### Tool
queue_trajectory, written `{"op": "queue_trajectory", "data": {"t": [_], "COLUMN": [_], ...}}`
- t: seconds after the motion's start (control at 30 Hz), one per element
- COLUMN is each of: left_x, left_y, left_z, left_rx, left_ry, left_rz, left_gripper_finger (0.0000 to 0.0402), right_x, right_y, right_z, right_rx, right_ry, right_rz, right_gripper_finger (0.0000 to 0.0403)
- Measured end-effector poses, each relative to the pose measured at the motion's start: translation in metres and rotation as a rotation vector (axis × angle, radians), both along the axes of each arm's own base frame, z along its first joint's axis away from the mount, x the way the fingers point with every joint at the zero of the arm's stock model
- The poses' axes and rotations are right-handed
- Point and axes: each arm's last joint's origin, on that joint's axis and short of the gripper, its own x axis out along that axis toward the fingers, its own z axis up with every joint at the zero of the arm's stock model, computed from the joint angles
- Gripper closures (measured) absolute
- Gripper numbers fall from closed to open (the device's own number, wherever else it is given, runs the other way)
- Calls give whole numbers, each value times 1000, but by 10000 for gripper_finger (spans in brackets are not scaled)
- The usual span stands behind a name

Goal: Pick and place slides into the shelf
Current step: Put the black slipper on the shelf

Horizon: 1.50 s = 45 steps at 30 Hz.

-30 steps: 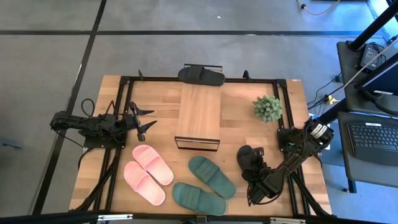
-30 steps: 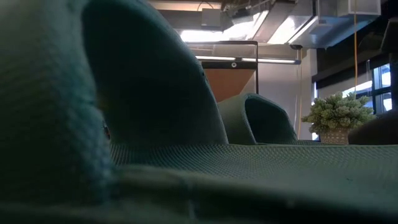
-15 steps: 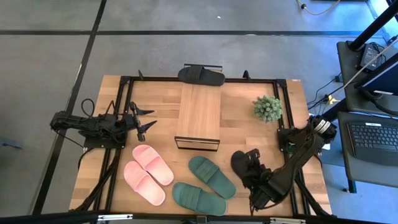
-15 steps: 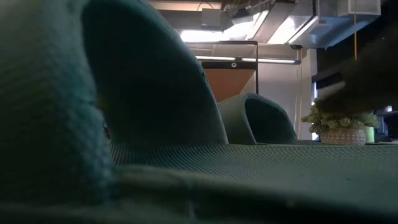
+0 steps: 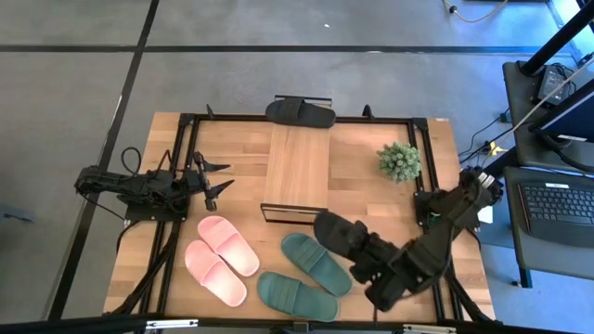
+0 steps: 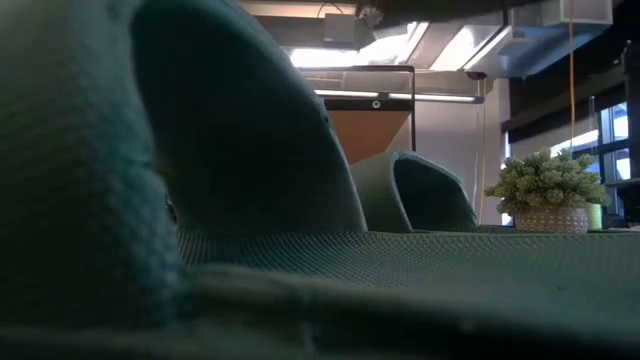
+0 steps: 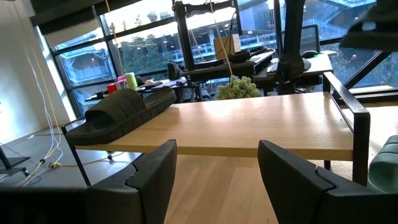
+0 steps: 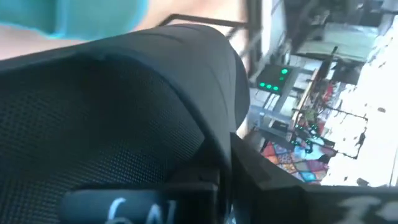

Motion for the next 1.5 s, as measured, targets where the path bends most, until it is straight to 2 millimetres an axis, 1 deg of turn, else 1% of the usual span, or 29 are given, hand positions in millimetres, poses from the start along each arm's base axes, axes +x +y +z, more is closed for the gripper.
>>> {"op": "queue_trajectory", "data": {"t": [0.1, 0.2, 0.3, 0.37, 0.5, 0.67, 0.77, 0.87, 0.97, 1.07, 1.17, 1.23, 1.33, 1.5], "left_x": [0, 0, 0, 0, 0, 0, 0, 0, 0, 0, 0, 0, 0, 0], "left_y": [0, 0, 0, 0, 0, 0, 0, 0, 0, 0, 0, 0, 0, 0], "left_z": [0, 0, 0, 0, 0, 0, 0, 0, 0, 0, 0, 0, 0, 0], "left_rx": [0, 0, 0, 0, 0, 0, 0, 0, 0, 0, 0, 0, 3, 34], "left_ry": [0, -1, 0, -1, 0, 0, 0, 0, 0, 0, -1, 0, 0, 13], "left_rz": [0, 0, 0, 0, 0, 0, 0, 0, 0, 0, 0, 0, 0, 4], "left_gripper_finger": [185, 185, 185, 185, 185, 185, 185, 185, 185, 185, 185, 185, 185, 185], "right_x": [12, 23, 33, 40, 56, 73, 78, 78, 81, 92, 101, 107, 116, 132], "right_y": [-16, -36, -62, -83, -128, -187, -222, -253, -283, -316, -347, -363, -377, -388], "right_z": [16, 35, 54, 63, 72, 78, 84, 86, 82, 73, 59, 46, 24, -4], "right_rx": [12, 65, 88, 81, 68, 141, 128, 116, 139, 124, 114, 119, 149, 175], "right_ry": [10, -5, -35, -51, -47, -81, -135, -164, -179, -235, -253, -233, -192, -158], "right_rz": [55, 132, 188, 200, 232, 347, 363, 402, 515, 602, 597, 570, 555, 546], "right_gripper_finger": [391, 391, 391, 391, 391, 391, 391, 391, 391, 391, 391, 391, 391, 391]}}
